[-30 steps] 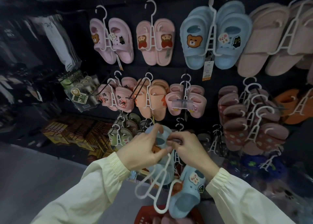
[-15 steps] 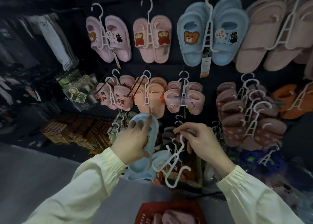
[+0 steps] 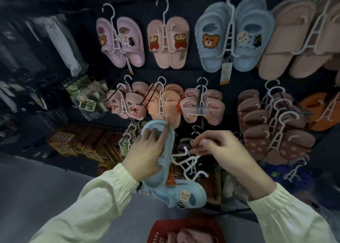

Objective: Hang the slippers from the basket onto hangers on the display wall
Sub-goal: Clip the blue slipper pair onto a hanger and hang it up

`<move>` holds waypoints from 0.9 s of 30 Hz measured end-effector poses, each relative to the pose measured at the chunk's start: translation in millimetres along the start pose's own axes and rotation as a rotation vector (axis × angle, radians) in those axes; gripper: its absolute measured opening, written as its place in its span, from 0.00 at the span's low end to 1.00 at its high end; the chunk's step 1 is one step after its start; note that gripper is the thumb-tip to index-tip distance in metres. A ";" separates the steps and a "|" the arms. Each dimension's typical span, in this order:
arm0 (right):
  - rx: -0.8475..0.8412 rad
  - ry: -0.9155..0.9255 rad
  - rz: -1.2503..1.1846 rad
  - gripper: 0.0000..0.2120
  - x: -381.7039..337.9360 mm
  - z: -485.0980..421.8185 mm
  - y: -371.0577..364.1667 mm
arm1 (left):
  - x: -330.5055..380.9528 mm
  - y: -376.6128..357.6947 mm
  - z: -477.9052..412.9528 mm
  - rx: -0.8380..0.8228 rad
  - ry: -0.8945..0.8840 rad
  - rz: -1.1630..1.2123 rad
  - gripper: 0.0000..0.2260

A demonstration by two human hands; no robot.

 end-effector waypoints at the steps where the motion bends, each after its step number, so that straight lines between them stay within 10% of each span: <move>1: -0.010 0.000 -0.021 0.14 -2.8 1.3 -0.5 | 0.9 1.5 -0.9 0.017 -0.003 -0.014 0.55; 27: 0.053 0.234 0.138 0.04 -29.2 -13.6 2.3 | 10.1 45.5 6.2 0.254 -0.067 0.255 0.39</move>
Point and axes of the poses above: each hand's wrist, its own z-axis away from the middle knuckle, its own y-axis out of the back of the hand, x = y × z, the point moved 6 cm from there along -z, towards the middle knuckle, and after that the axes turned 6 degrees about z, right-handed, at the moved point
